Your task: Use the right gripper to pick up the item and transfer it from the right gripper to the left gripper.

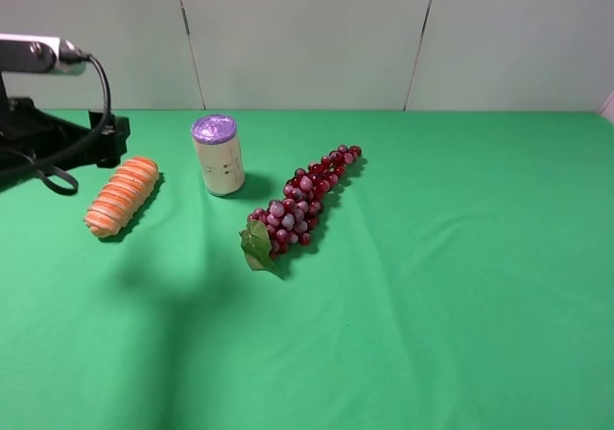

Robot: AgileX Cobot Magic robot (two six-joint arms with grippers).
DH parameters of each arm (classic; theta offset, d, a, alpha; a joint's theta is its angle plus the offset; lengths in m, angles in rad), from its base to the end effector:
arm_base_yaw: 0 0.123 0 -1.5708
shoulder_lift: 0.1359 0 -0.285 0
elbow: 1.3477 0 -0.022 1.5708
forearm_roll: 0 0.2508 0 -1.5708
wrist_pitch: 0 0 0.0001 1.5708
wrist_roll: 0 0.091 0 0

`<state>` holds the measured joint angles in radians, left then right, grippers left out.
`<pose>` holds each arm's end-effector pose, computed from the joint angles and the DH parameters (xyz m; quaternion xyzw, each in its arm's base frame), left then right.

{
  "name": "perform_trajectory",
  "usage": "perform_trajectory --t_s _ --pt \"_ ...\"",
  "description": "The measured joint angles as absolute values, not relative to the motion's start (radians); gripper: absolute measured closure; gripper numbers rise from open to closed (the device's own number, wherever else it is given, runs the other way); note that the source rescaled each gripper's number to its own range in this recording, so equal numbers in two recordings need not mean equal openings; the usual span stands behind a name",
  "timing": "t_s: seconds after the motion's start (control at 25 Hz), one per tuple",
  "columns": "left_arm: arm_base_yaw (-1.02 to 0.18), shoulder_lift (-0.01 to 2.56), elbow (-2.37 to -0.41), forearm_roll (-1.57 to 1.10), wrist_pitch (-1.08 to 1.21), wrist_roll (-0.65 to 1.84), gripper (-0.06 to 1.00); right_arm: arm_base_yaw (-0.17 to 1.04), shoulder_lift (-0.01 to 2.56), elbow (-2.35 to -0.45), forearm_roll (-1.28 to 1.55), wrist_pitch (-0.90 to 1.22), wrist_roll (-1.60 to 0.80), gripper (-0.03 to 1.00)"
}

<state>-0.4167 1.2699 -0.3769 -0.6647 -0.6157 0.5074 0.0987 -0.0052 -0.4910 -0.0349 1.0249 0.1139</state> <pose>0.2180 -0.0611 0.2134 0.0337 0.7974 0.0030 0.6024 -0.0029 -0.0030 0.2777 0.0067 0.8446 0.0394 0.5339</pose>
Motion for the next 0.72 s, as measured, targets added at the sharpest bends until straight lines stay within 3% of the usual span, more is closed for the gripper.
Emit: perform_trajectory --t_s 0.4,0.72 --pt "-0.417 1.058 -0.479 -0.723 -0.227 0.688 -0.06 0.099 -0.005 -0.491 -0.035 1.025 0.114 -0.03" --pt "-0.417 1.051 -0.528 -0.580 -0.049 0.614 -0.06 0.099 -0.005 -0.491 -0.035 1.025 0.114 -0.03"
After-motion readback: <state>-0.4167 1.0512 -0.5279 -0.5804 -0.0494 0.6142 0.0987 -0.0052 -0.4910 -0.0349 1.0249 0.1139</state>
